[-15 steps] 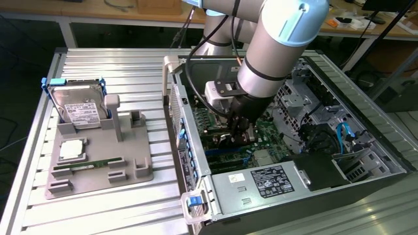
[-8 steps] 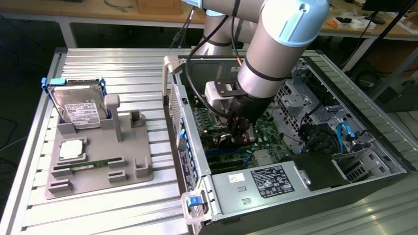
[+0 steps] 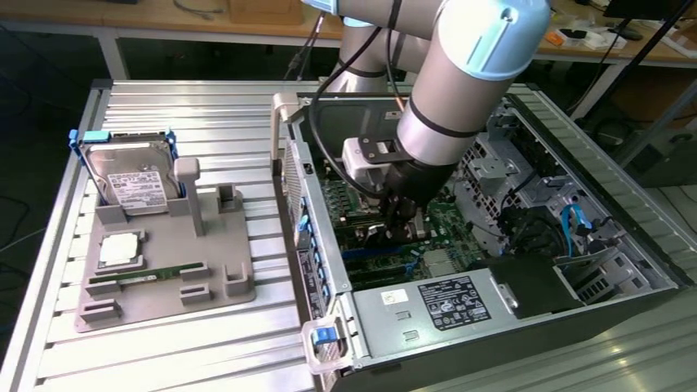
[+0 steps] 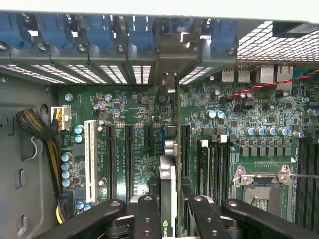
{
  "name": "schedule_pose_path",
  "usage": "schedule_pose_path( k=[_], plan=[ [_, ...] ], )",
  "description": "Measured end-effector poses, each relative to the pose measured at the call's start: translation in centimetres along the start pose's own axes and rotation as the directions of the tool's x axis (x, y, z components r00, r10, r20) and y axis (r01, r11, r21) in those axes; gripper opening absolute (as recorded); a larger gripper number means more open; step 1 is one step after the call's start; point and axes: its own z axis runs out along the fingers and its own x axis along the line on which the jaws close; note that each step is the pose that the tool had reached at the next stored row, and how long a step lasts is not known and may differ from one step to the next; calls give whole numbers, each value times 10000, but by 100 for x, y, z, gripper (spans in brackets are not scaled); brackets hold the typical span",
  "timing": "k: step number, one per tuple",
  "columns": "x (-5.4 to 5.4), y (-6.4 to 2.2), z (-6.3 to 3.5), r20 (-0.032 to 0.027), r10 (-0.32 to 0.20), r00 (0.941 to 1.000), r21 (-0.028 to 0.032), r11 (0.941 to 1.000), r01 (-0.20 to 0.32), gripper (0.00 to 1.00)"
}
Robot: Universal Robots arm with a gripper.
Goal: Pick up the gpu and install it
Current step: 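Insert the gpu into the slot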
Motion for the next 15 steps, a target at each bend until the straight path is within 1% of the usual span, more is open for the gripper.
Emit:
schedule_pose_path(
  k=[3,5,7,9,10,11,14,15],
  plan=[
    [5,0,0,20,1,10000,-13,10000,-1,27],
    [7,-3,0,37,4,10000,-63,10000,-3,27],
    [9,-10,-1,49,13,10000,-156,9999,-12,27],
    [12,-21,-1,61,23,10000,-261,9997,-21,27],
    [13,-26,-1,67,27,10000,-301,9995,-25,27],
    [13,-27,-1,68,28,10000,-310,9995,-26,27],
    [13,-27,1,68,29,10000,-311,9995,-27,27],
    [14,-44,3,73,33,10000,-344,9994,-30,27]
  ],
)
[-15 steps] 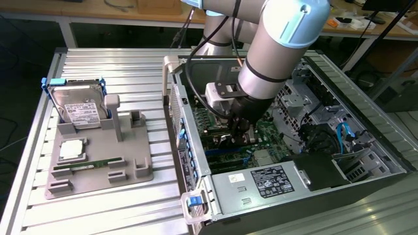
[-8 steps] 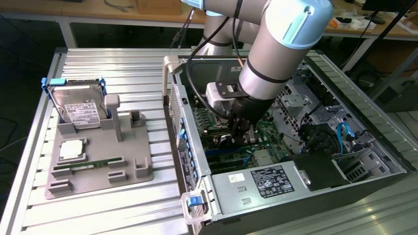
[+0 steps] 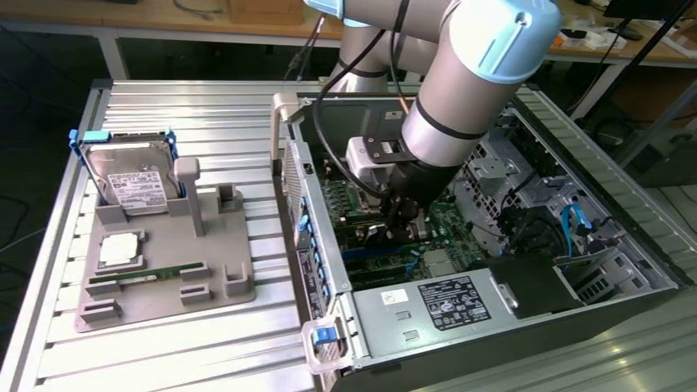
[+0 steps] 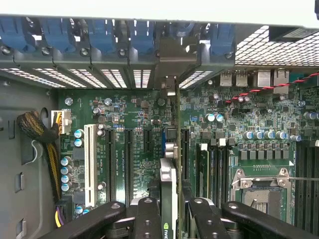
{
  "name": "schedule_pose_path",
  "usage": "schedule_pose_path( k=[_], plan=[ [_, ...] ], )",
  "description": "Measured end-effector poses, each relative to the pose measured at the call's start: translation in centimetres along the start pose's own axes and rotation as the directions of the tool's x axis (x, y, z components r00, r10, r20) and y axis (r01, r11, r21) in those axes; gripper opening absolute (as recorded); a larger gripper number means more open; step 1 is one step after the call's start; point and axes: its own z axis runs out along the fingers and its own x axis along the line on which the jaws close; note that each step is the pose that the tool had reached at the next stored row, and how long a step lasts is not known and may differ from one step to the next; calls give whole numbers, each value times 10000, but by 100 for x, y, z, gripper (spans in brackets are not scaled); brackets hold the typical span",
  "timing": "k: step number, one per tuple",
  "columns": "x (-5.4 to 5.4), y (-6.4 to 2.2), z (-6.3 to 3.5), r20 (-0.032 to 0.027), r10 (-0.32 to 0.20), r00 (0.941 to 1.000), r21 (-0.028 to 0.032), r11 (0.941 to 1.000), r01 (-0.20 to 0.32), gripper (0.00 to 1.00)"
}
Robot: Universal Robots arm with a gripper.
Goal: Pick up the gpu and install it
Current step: 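Insert the gpu into the slot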
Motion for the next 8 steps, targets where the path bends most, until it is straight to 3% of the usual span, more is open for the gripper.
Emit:
schedule_pose_path(
  k=[4,8],
  plan=[
    [7,-55,-6,-5,13,10000,-115,9999,-13,27],
    [10,-60,-6,-3,16,10000,-129,9999,-16,27]
  ],
)
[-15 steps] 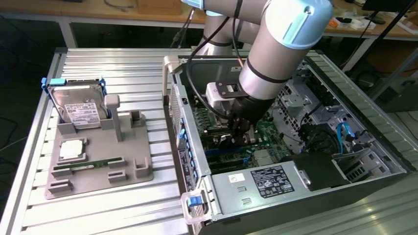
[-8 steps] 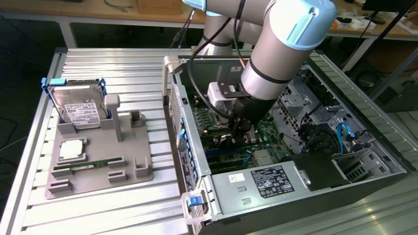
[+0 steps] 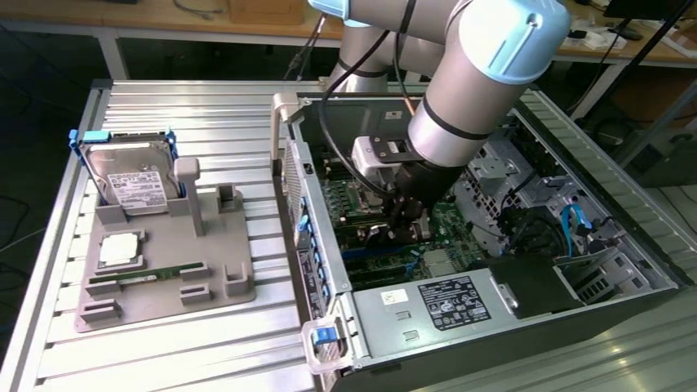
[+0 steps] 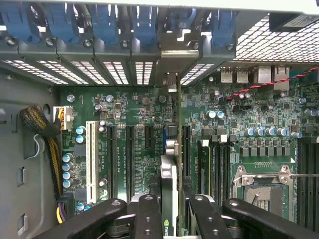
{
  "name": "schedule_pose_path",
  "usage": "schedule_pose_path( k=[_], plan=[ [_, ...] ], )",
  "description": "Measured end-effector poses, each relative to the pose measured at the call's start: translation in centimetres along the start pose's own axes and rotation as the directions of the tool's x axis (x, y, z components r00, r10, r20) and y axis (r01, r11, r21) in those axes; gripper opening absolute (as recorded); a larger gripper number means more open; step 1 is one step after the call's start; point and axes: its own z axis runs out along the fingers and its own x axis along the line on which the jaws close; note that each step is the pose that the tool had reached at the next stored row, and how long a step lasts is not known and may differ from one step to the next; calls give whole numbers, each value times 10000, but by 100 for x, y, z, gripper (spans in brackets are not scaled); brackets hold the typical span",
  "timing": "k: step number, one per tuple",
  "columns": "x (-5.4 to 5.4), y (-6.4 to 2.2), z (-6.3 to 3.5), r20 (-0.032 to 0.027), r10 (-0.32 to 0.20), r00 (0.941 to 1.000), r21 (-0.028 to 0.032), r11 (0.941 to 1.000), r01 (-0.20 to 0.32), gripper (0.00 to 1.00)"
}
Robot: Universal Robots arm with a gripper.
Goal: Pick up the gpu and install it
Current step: 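Insert the gpu into the slot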
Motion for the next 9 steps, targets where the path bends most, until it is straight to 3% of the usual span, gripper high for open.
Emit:
schedule_pose_path(
  k=[9],
  plan=[
    [25,-4,57,1,-1,10000,-11,10000,1,27]
  ],
)
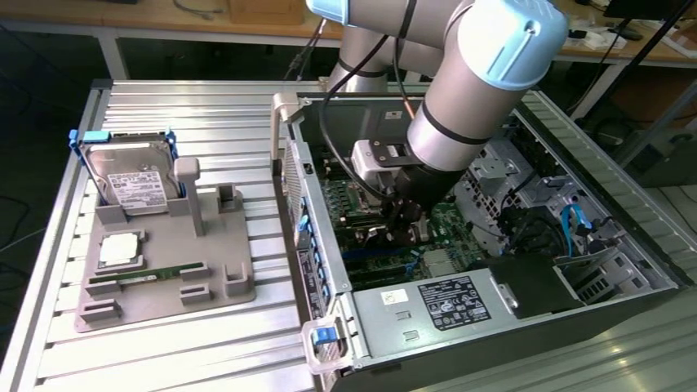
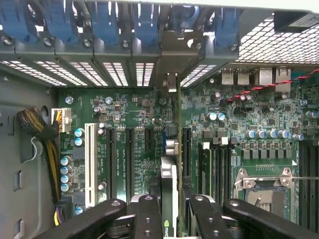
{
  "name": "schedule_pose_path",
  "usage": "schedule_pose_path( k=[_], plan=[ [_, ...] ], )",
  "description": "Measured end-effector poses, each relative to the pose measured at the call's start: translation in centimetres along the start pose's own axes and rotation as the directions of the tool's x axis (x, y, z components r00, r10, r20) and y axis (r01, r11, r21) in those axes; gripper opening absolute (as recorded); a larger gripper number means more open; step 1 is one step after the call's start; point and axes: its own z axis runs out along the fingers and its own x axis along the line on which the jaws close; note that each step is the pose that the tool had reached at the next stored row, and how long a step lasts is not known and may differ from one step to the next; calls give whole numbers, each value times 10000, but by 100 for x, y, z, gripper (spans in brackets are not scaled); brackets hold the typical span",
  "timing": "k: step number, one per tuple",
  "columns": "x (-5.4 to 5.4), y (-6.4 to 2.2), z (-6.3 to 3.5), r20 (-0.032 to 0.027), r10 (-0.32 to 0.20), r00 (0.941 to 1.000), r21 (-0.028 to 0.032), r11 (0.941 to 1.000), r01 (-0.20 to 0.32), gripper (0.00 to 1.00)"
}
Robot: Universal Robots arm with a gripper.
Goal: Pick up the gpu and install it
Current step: 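Insert the gpu into the slot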
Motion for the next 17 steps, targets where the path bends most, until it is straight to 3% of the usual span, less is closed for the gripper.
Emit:
schedule_pose_path(
  k=[17],
  plan=[
    [3,19,4,2,-1,10000,-2,10000,1,27]
  ],
)
